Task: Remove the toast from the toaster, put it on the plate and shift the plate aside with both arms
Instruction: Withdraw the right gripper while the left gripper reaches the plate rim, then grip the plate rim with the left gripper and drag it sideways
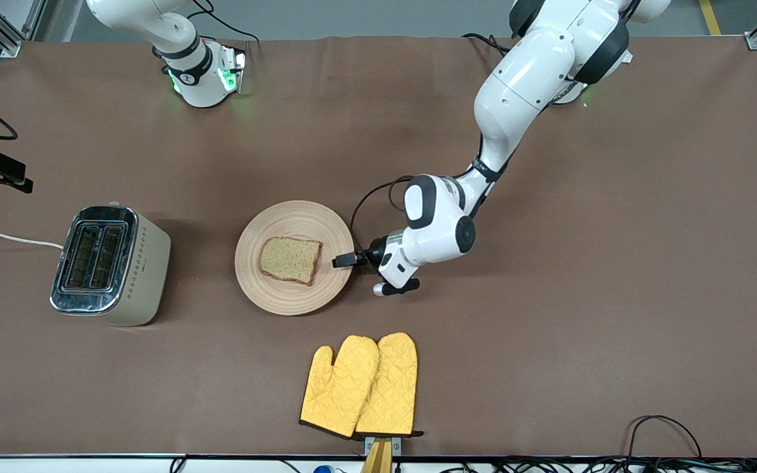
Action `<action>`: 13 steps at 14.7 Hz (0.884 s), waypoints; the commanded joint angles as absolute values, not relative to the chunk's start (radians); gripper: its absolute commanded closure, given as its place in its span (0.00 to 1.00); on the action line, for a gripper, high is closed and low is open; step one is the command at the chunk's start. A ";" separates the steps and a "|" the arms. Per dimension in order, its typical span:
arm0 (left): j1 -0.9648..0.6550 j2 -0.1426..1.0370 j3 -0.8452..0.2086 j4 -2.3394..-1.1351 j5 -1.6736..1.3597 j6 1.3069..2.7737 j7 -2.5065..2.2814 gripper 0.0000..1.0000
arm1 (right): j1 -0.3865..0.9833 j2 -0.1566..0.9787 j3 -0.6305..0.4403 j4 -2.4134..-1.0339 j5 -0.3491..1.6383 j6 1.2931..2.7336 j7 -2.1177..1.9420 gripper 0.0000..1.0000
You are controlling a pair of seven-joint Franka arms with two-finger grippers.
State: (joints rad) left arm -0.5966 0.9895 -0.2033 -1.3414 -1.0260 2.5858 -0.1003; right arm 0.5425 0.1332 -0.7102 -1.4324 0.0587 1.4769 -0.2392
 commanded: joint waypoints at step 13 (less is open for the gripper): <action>-0.510 0.875 -0.193 -1.380 -1.031 2.486 0.025 1.00 | -0.047 0.121 -0.077 -1.430 0.023 1.471 -0.252 0.00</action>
